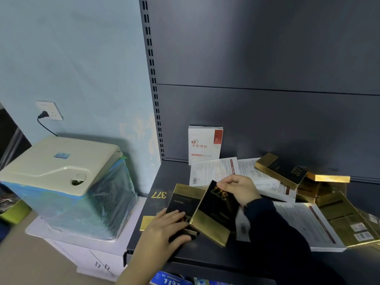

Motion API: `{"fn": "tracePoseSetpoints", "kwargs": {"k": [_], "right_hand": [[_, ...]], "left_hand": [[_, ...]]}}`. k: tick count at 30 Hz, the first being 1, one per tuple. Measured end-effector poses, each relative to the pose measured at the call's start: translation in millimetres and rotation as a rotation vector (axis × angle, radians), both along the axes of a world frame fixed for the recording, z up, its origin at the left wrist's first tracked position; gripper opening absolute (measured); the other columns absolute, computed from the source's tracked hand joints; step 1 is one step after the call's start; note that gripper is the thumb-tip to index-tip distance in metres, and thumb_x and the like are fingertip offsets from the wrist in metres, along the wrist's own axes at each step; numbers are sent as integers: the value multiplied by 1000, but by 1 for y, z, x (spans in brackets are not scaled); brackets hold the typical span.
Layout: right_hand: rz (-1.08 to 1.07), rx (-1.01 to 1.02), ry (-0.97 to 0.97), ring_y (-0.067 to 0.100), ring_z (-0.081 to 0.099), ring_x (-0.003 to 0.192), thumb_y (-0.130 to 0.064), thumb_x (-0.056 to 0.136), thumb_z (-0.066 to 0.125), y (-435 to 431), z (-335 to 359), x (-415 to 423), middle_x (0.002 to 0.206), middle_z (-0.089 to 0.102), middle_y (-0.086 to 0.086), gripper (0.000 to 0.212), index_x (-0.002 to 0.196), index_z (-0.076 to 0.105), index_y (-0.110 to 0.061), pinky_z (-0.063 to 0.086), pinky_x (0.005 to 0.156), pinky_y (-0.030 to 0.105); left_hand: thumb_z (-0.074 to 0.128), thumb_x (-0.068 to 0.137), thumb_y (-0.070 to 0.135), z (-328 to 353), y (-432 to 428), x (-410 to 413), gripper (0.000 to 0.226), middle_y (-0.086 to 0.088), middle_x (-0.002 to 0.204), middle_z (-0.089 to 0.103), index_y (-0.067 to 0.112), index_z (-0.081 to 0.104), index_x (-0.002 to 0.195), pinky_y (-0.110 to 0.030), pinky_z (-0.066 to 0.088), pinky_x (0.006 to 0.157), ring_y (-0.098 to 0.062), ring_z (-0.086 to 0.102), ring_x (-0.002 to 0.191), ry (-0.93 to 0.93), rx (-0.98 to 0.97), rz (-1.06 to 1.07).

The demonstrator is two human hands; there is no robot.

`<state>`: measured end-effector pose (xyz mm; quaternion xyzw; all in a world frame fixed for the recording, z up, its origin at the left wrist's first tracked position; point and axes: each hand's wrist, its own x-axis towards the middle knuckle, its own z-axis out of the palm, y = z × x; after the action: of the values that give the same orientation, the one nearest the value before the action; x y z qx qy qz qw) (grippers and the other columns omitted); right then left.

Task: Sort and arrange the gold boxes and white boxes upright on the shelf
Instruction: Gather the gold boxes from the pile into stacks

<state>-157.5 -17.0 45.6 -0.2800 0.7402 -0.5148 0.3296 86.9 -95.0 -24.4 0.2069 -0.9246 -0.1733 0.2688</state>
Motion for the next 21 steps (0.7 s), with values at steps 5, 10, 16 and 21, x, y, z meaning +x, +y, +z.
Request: {"fn": "tracePoseSetpoints", "kwargs": {"k": [5,10,16,21], "right_hand": [[-89,130,118,20,59,101,-27,84,67,-28,-12,25,107,66,1,21,102,63,-16,48,87,30],[111,549,554,21,46,118,-76,62,59,-16,-20,46,129,43,1,89,129,35,-23,46,97,37],[191,479,512,20,43,119,-56,65,74,-10,-26,38,129,44,1,71,123,45,-28,44,100,37],[31,357,523,16,42,120,-42,69,78,-9,-30,35,131,41,-1,61,122,51,-26,39,98,27]], "left_hand": [[62,90,19,9,-21,10,41,1,142,49,14,56,130,-34,31,108,-18,44,132,249,414,566],[56,94,30,4,-37,15,39,-12,133,57,14,54,129,-39,38,98,-32,51,124,-24,730,682],[67,87,22,9,-51,31,28,23,67,70,39,69,64,-27,46,72,-10,63,77,150,911,616],[68,86,20,10,-62,40,4,-8,88,73,16,68,85,-38,49,75,-28,69,80,315,915,729]]}}
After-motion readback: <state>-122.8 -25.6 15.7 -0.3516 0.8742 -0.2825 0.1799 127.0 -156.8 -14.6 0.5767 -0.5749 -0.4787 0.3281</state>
